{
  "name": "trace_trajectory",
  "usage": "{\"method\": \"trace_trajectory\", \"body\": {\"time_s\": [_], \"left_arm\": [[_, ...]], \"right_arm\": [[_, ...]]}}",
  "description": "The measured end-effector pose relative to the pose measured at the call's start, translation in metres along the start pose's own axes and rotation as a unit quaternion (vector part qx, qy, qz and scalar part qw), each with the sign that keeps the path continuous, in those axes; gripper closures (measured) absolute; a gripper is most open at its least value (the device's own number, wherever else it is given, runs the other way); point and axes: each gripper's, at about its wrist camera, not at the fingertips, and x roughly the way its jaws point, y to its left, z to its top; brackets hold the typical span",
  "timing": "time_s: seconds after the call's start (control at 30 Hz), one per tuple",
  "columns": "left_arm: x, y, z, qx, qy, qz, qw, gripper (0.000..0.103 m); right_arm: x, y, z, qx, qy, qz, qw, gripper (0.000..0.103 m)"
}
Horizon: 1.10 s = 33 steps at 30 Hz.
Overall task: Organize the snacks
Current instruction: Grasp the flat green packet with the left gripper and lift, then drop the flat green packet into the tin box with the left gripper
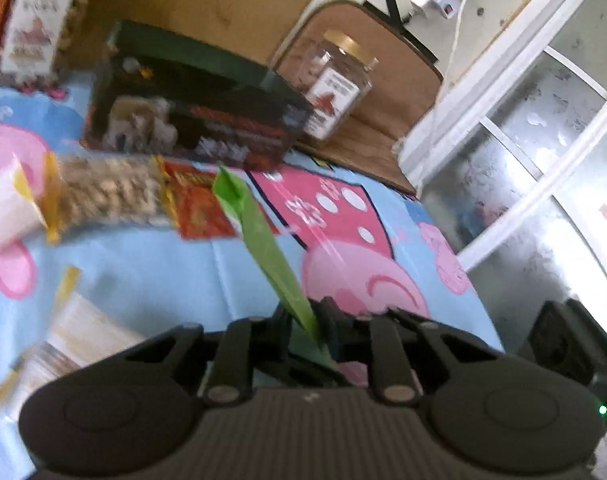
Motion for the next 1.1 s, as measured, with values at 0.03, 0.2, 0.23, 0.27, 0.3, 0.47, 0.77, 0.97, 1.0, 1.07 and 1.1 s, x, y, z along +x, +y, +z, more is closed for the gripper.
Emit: {"method": "trace_trajectory", "body": {"time_s": [0.03, 0.2, 0.23, 0.27, 0.3, 0.47, 0.77, 0.97, 1.0, 1.07, 1.1], "left_arm": [[-0.002, 0.002, 0.001, 0.001, -0.008, 0.009, 0.9999, 0.088], [-0.012, 0.017, 0.010, -0.021, -0.022, -0.015, 0.9994, 0.093], [-0.015, 0.017, 0.013, -0.019, -0.028, -0.021, 0.9992, 0.093], [-0.017, 0.016, 0.016, -0.018, -0.034, -0.024, 0.9989, 0.093], [-0.019, 0.016, 0.021, -0.018, -0.040, -0.030, 0.9986, 0.093], [-0.020, 0.023, 0.054, -0.047, -0.058, -0.068, 0.9949, 0.093], [0.014, 0.045, 0.138, -0.092, -0.094, -0.071, 0.9887, 0.093], [0.049, 0.052, 0.159, -0.077, -0.083, 0.028, 0.9931, 0.077], [0.052, 0.050, 0.159, -0.068, -0.077, 0.052, 0.9934, 0.075], [0.050, 0.043, 0.157, -0.034, -0.076, 0.089, 0.9926, 0.060], [0.047, 0.037, 0.153, -0.013, -0.077, 0.106, 0.9913, 0.048]], "right_arm": [[0.001, -0.001, 0.001, -0.001, 0.000, 0.000, 1.000, 0.048], [0.000, 0.003, -0.001, -0.002, -0.001, -0.002, 1.000, 0.045], [0.000, 0.003, -0.001, 0.000, -0.003, -0.003, 1.000, 0.043], [-0.001, 0.002, -0.001, 0.003, -0.006, -0.004, 1.000, 0.042], [-0.002, 0.001, -0.001, 0.005, -0.009, -0.004, 1.000, 0.042], [-0.004, -0.001, -0.001, 0.018, -0.019, -0.001, 1.000, 0.041], [-0.006, -0.004, -0.001, 0.045, -0.030, 0.005, 0.999, 0.041], [-0.006, -0.005, -0.001, 0.045, -0.031, 0.007, 0.998, 0.041], [-0.006, -0.005, -0.001, 0.045, -0.031, 0.007, 0.998, 0.041], [-0.006, -0.005, -0.001, 0.045, -0.031, 0.007, 0.998, 0.041], [-0.006, -0.005, -0.001, 0.046, -0.031, 0.007, 0.998, 0.041]]}}
